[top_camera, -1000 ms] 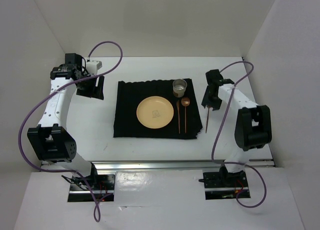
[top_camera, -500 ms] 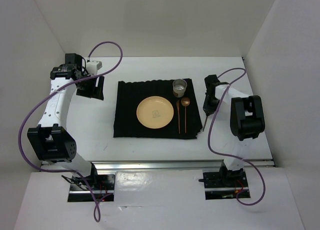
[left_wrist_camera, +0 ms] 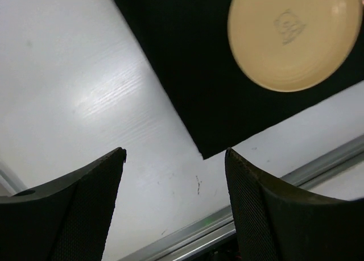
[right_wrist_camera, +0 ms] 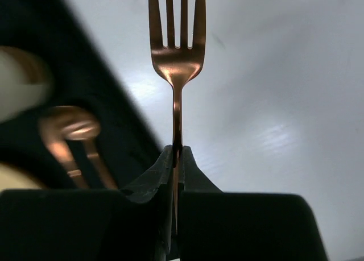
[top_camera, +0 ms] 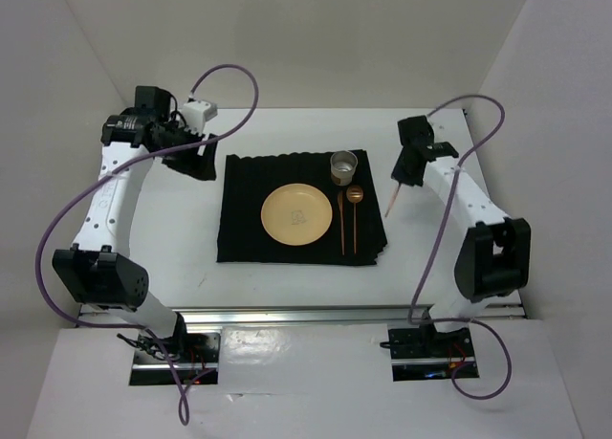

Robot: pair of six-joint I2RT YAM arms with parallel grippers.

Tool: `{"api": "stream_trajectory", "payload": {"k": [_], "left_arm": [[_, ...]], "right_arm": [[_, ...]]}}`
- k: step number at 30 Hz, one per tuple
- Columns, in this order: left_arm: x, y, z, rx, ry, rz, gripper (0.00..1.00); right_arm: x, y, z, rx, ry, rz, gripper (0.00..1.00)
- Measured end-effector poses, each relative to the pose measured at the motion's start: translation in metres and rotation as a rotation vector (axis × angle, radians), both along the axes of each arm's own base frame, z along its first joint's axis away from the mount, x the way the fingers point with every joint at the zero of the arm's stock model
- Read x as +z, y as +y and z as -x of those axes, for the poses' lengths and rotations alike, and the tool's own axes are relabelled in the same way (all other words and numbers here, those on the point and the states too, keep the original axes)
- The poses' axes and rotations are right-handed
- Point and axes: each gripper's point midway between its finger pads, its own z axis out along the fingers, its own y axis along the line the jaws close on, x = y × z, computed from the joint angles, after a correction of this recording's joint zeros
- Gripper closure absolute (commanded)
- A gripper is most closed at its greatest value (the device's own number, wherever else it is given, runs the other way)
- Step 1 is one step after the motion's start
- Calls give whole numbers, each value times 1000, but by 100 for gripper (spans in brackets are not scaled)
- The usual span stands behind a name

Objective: Set the dinner table for one person

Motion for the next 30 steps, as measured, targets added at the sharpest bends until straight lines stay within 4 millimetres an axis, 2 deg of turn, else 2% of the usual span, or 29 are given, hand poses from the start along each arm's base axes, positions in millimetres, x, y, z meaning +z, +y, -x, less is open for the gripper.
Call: {"api": "stream_trajectory", "payload": {"k": [2, 4, 5, 7, 8, 11, 15, 17, 19, 21, 27, 30], "left_arm": [[20, -24, -3, -77, -56, 29, 19], [43, -51, -5, -156, -120, 72, 17], [53, -66, -4, -200, -147, 97, 17], [67, -89, -2, -266, -186, 138, 16], [71, -104, 0, -306, -201, 158, 16], [69, -138, 5, -362, -205, 202, 15], [50, -170, 7, -376, -169, 226, 15], [41, -178, 1, -363, -161, 223, 15], [30, -182, -6, -348, -156, 206, 15], [18, -184, -12, -326, -147, 187, 15], [-5, -180, -25, -282, -148, 132, 18], [-14, -180, -31, -270, -140, 117, 33]], "right_arm": [[53, 23, -16, 28, -150, -15, 100], [111, 63, -30, 84, -316, -70, 100], [133, 84, -34, 115, -377, -106, 100], [168, 125, -36, 173, -475, -187, 100], [179, 148, -35, 207, -507, -237, 100], [183, 200, -30, 272, -524, -340, 100], [159, 257, -34, 326, -463, -424, 100], [146, 278, -38, 344, -439, -455, 100], [135, 289, -36, 353, -410, -472, 100], [132, 297, -36, 354, -396, -494, 100], [151, 313, -37, 359, -427, -596, 100], [154, 318, -35, 364, -423, -623, 100]]}}
